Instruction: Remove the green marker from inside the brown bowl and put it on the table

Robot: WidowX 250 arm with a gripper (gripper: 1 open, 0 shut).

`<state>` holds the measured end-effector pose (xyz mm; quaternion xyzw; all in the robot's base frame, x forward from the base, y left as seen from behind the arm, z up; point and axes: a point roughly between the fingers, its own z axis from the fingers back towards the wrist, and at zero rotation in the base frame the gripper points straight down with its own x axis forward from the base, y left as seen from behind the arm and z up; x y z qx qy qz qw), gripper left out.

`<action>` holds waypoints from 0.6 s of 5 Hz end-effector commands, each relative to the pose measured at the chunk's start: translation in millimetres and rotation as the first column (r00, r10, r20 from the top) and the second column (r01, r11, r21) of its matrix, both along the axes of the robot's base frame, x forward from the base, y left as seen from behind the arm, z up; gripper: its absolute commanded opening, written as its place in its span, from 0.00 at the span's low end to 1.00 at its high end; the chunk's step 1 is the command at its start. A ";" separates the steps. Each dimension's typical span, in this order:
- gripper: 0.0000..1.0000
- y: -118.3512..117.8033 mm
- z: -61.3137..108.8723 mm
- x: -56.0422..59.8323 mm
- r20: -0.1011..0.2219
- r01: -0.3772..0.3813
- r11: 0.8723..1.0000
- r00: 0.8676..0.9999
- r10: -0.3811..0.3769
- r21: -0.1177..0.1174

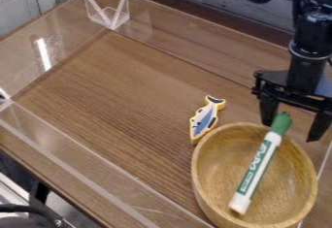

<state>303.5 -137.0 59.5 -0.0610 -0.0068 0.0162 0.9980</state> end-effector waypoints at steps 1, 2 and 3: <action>1.00 -1.4 6.9 10.6 0.048 -0.001 1.000 0.999 0.002 -0.016; 1.00 -0.8 1.6 14.2 0.056 -0.002 1.000 0.998 0.002 -0.014; 1.00 -0.4 -3.1 16.9 0.063 -0.002 1.000 0.998 0.003 -0.015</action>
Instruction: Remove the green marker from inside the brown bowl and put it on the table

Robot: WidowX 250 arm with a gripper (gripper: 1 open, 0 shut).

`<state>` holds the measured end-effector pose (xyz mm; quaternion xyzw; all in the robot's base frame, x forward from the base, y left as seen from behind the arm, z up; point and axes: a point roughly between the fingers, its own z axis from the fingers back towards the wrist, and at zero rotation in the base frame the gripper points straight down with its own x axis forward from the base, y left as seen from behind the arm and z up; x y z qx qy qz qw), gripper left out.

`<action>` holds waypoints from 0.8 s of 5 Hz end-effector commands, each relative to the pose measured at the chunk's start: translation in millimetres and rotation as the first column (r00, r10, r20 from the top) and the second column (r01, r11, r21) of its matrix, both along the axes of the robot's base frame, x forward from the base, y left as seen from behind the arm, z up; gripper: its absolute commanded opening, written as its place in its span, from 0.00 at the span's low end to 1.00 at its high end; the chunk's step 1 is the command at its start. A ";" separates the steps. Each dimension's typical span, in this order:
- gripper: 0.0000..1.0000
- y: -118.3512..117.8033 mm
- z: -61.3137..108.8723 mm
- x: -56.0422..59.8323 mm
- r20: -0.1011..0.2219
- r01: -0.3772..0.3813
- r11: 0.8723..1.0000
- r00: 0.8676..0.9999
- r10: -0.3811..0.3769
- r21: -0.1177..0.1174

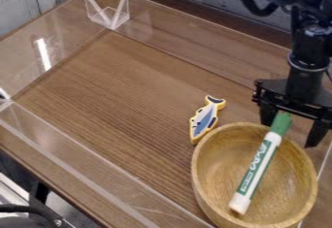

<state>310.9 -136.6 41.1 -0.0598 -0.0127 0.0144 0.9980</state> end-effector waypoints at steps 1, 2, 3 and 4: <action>1.00 -0.2 10.9 11.7 0.057 -0.005 1.000 0.998 0.006 -0.018; 0.00 0.3 8.0 13.5 0.063 -0.003 1.000 0.998 0.004 -0.019; 0.00 1.5 13.0 13.4 0.060 0.004 1.000 0.998 -0.003 -0.014; 0.00 4.0 26.1 13.3 0.065 0.005 1.000 0.998 -0.004 -0.017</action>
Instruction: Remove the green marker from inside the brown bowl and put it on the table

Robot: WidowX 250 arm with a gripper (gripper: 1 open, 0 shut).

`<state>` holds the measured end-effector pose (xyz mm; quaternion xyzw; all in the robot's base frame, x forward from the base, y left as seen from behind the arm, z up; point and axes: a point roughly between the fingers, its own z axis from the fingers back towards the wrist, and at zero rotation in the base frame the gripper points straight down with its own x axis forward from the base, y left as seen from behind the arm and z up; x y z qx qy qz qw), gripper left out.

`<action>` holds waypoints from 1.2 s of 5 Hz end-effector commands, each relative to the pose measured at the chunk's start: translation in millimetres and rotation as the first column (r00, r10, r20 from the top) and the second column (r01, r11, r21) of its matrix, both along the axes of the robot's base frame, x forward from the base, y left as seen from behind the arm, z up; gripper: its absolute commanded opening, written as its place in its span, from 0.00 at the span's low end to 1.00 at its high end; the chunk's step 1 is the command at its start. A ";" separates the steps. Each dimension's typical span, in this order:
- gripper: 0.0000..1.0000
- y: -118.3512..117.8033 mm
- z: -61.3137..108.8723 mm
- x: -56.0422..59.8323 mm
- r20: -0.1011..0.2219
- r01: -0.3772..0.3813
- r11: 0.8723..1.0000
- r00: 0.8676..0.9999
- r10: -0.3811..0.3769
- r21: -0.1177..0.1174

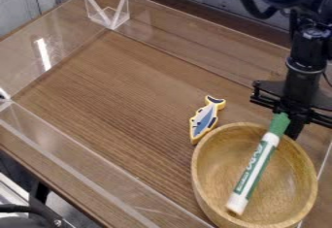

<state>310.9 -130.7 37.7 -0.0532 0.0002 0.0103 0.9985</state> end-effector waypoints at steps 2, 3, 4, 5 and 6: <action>0.00 10.1 78.9 15.4 0.147 -0.014 0.998 0.989 0.024 -0.067; 0.00 28.3 114.5 18.6 0.191 -0.017 0.996 0.981 0.034 -0.092; 0.00 46.0 144.9 22.6 0.225 -0.016 0.995 0.974 0.039 -0.102; 0.00 65.0 169.7 20.3 0.245 -0.015 0.995 0.969 0.040 -0.103; 0.00 67.9 155.9 23.7 0.241 0.001 0.997 0.970 0.018 -0.078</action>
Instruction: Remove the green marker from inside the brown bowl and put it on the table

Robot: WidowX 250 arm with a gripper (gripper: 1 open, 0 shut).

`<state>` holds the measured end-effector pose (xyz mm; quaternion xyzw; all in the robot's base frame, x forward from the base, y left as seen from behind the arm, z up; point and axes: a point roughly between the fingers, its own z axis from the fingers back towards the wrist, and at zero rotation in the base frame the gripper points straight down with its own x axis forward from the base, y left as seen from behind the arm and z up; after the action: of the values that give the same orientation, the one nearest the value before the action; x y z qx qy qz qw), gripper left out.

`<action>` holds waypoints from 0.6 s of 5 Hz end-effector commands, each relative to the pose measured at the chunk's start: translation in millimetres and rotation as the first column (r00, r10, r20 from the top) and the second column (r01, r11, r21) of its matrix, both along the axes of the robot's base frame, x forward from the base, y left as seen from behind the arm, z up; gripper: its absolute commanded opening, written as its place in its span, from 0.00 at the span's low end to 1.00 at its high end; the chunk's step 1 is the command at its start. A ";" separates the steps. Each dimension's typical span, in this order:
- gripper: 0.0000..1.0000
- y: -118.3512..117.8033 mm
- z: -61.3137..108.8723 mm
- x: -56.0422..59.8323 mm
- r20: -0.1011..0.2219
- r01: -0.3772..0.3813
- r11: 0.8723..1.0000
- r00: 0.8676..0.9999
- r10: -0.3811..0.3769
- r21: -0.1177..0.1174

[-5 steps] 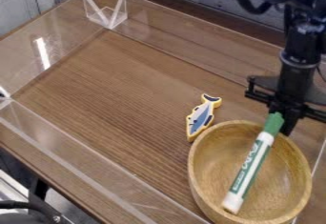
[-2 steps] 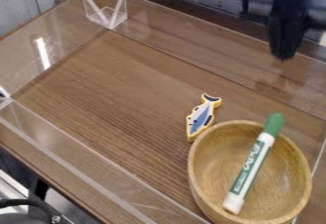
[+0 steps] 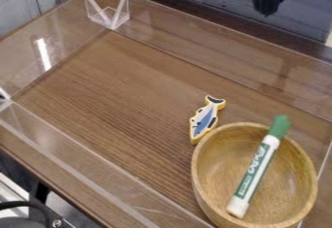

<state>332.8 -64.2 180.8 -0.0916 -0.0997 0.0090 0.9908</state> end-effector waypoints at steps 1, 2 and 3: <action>1.00 -0.7 6.2 2.8 0.033 -0.005 1.000 0.999 0.005 -0.003; 1.00 -0.1 -1.0 4.3 0.018 -0.014 1.000 1.000 0.014 -0.001; 1.00 -11.8 -6.5 10.8 0.033 -0.001 1.000 0.999 0.001 0.005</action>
<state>340.1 -74.9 155.5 -0.0854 -0.0864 0.0119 0.9925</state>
